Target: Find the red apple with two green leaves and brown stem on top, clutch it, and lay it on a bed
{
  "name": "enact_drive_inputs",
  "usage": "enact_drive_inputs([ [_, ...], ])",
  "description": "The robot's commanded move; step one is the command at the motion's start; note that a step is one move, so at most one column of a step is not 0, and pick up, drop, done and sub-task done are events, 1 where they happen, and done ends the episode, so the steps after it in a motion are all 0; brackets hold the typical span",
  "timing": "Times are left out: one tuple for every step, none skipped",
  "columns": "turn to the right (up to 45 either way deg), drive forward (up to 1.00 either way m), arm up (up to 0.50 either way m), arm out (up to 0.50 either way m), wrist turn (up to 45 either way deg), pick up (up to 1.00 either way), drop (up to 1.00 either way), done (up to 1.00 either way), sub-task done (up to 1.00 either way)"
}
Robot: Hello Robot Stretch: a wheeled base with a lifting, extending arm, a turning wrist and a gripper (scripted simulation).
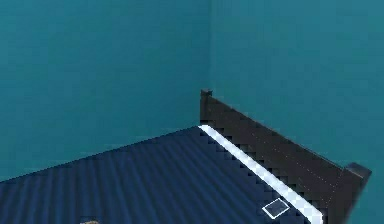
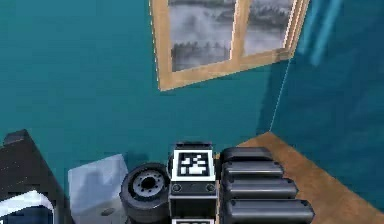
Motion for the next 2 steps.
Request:
enact_drive_inputs([
  [-45.0, 0.0, 0.0, 0.0, 0.0, 0.0, 0.0, 0.0, 0.0],
  [-45.0, 0.0, 0.0, 0.0, 0.0, 0.0, 0.0, 0.0, 0.0],
])
